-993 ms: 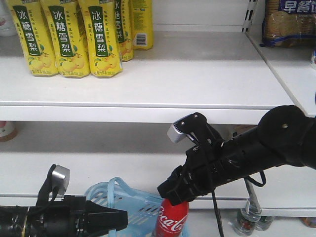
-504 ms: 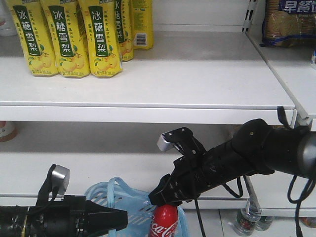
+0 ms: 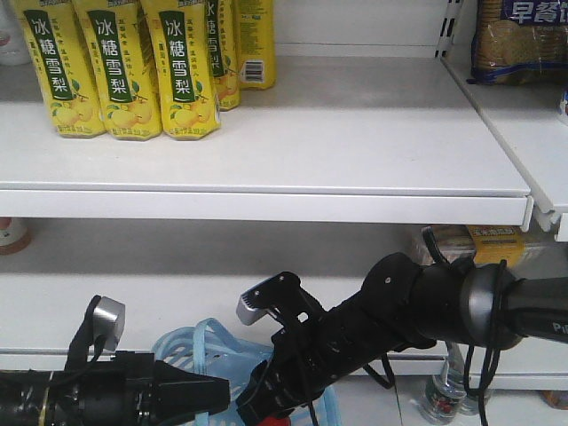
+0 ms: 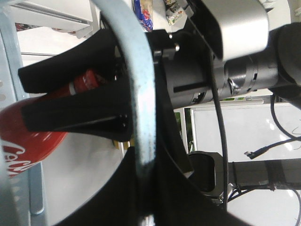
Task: Place coke in basket with both arms
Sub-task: 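Lower the held bottle into the basket beside the left gripper, then open the right gripper to release the bottle and withdraw it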
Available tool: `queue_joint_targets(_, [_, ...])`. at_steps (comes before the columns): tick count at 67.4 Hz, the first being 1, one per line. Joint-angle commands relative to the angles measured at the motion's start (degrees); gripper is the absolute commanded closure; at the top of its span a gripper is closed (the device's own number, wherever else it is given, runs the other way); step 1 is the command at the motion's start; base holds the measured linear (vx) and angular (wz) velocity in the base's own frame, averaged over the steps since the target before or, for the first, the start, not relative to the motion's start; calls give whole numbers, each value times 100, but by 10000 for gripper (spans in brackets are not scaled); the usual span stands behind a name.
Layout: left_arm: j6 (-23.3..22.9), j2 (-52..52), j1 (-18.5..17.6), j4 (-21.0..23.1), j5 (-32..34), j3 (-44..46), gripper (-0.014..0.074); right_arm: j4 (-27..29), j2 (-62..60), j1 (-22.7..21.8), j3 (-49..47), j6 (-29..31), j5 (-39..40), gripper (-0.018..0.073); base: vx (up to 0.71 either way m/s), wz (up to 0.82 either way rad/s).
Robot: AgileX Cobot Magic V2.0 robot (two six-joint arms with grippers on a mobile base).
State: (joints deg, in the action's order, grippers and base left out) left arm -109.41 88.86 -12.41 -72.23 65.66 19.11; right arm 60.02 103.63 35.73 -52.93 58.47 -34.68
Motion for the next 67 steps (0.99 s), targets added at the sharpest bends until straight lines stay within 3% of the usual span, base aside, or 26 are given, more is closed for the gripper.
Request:
queue_joint_targets(1, [50,-197,-5,353,1309,75,603,200,-269,-22,-154,62,83,245,0,0])
queue_joint_targets(16, [50,-197,-5,353,1309,75,603,47,-281,-25,-154,37,78,148,0,0])
queue_joint_targets(26, [50,-197,-5,353,1309,75,603,-202,-325,-25,-154,-108,-49,148,0,0])
queue_joint_targets(43, [50,-197,-5,353,1309,75,603,-1136,-962,-25,-154,-879,-218,149,0,0])
queue_joint_targets(67, [50,-197,-5,353,1309,75,603,-1842,-2365,-25,-154,-1213,-444,175,0,0])
